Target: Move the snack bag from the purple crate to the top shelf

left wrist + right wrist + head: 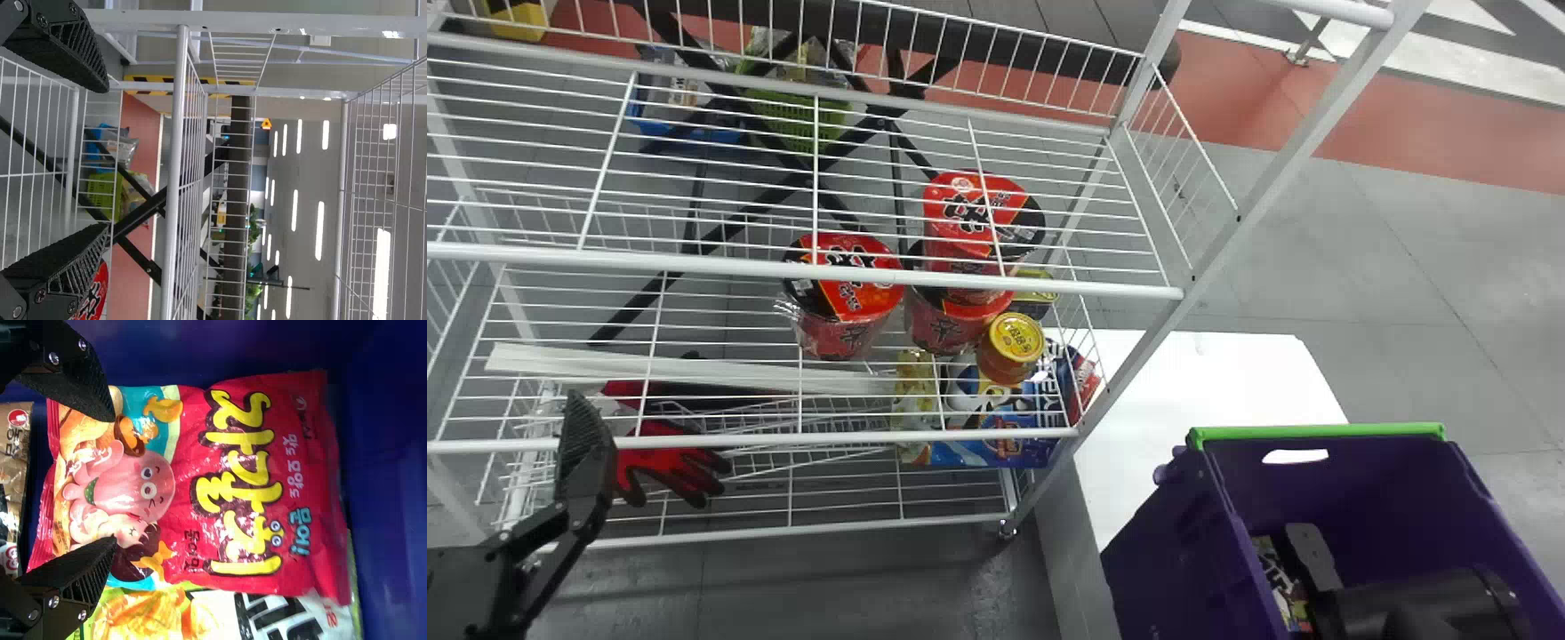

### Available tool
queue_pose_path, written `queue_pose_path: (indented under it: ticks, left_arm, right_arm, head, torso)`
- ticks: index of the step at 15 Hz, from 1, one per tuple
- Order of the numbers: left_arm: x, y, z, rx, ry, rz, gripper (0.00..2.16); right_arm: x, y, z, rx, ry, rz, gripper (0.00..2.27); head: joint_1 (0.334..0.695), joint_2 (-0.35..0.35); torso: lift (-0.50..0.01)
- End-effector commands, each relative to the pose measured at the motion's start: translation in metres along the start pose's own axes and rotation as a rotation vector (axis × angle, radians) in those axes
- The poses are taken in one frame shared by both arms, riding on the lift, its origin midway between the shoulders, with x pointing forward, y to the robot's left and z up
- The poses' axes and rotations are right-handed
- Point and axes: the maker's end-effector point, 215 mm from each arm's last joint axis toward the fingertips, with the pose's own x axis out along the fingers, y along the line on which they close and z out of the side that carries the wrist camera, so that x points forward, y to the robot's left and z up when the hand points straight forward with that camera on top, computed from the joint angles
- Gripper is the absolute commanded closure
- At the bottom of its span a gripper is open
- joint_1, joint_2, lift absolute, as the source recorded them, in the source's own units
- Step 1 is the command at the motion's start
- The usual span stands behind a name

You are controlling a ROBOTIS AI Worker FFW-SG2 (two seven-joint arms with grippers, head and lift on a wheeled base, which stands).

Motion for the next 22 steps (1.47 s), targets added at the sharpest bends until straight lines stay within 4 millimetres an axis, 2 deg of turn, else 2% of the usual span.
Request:
queue_pose_path:
  ticks: [1,3,6,10,15,22]
  left_arm:
    - [0.0,0.001,-0.001,0.0,0.003,0.001,0.08]
    - [-0.001,0.0,-0.002,-0.002,0.002,0.004,0.08]
    - [0.001,-0.001,-0.003,-0.002,0.004,-0.003,0.08]
    - [0.0,0.0,-0.003,-0.001,0.003,-0.004,0.08]
    - [0.0,0.001,-0.002,0.001,0.003,-0.004,0.08]
    - [0.0,0.006,-0.006,0.005,0.009,0.004,0.08]
  right_arm:
    - [-0.01,0.003,-0.013,0.032,0.014,0.005,0.19]
    - [-0.015,0.004,-0.02,0.054,0.012,0.009,0.19]
    - [-0.015,-0.005,-0.02,0.048,-0.001,-0.007,0.19]
    - [-0.012,-0.014,-0.005,0.012,-0.051,-0.026,0.19]
    - [0.002,-0.004,0.0,-0.015,-0.055,-0.015,0.19]
    - [0.016,-0.007,0.005,-0.078,-0.101,-0.029,0.21]
  head:
    - [0.695,-0.35]
    - [0.695,-0.35]
    - [0.695,-0.35]
    - [0.695,-0.35]
    - [0.695,-0.35]
    - [0.695,-0.35]
  torso:
    - [-0.444]
    - [-0.444]
    - [-0.444]
    - [-0.444]
    - [-0.444]
    - [-0.444]
